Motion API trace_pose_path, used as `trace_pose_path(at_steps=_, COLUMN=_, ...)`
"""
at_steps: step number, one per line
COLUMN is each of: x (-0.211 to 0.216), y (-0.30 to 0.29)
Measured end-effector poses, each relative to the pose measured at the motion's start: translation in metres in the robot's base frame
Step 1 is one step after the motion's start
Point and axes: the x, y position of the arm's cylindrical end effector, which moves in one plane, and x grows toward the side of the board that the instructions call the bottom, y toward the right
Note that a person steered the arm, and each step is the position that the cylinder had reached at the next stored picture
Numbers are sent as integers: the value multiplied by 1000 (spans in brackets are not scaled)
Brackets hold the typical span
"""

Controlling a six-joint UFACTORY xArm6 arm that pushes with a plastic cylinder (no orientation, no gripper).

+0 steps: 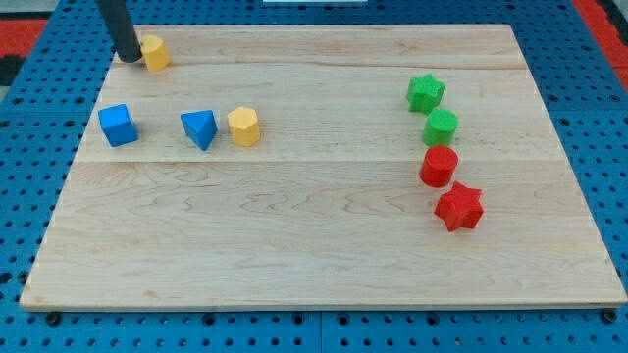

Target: Put the yellow heart vertically above the blue triangle

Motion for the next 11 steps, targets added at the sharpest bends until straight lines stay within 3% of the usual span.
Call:
trace_pose_path(at_steps=2, x=-1, y=30)
trace_pose_path(at_steps=3, x=-11, y=98)
trace_pose_path(at_steps=4, x=-14, y=38)
trace_pose_path(at_steps=5, x=-46, y=74)
trace_pose_path(at_steps=6, x=-57, y=148)
trace_pose_path(at_steps=7, x=-43, y=187)
trace_pose_path(at_steps=9, x=-22, y=183)
trace_pose_path(at_steps=11, x=-23, y=114)
